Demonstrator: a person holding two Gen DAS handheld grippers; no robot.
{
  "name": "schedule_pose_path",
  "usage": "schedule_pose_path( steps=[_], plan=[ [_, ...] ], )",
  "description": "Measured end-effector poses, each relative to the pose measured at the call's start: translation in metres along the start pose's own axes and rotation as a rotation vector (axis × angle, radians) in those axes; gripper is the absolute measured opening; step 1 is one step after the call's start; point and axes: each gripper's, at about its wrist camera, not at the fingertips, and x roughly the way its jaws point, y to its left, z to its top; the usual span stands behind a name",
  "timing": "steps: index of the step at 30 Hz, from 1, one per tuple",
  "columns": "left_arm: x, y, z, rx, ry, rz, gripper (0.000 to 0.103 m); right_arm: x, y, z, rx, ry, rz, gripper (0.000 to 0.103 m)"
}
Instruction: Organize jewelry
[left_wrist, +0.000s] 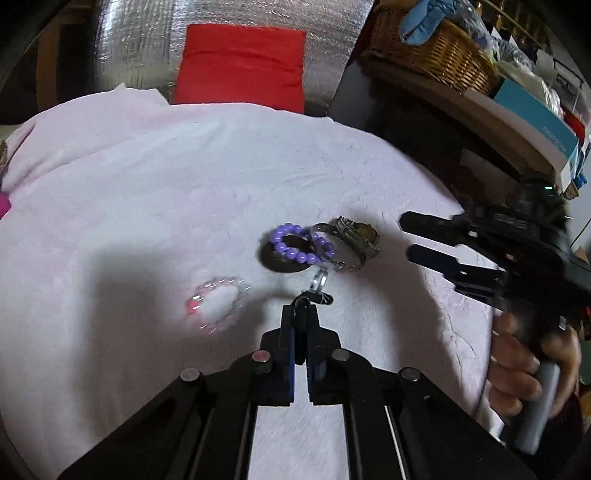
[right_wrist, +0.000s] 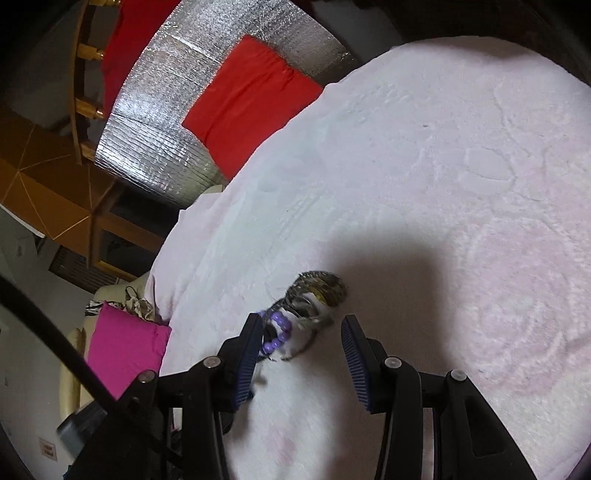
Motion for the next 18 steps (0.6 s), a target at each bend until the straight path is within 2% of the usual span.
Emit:
schedule_pose_path(
  steps=[4,8,11,14,15,16,17,18],
  plan=[
    [-0.008,0.019,-0.005,-0.020,0.010,0.027,0.005,0.018,0.010,0.002,-0.014,0.006,-0.035,0.050],
    [-0.013,0.043,-0.009,-0.060,0.029,0.060,0.005,0.034,0.014,0.005,-0.018,-0.002,-0.123,0.053],
    [-0.017,0.050,-0.011,-0.067,0.028,0.067,0.005,0.044,0.013,0.006,-0.006,-0.025,-0.173,0.053],
    [-0.022,0.053,-0.012,-0.060,0.025,0.073,0.005,0.051,0.018,0.005,-0.016,-0.047,-0.188,0.053],
    [-0.023,0.055,-0.012,-0.061,0.024,0.077,0.005,0.053,0.021,0.004,-0.027,-0.046,-0.192,0.052],
    [-0.025,0.057,-0.013,-0.065,0.024,0.082,0.005,0.055,0.023,0.003,-0.036,-0.045,-0.198,0.042],
    [-0.029,0.060,-0.014,-0.070,0.025,0.083,0.005,0.057,0.024,0.003,-0.042,-0.045,-0.212,0.026],
    [-0.030,0.062,-0.015,-0.075,0.026,0.084,0.005,0.058,0.024,0.002,-0.046,-0.038,-0.227,0.024]
  ],
)
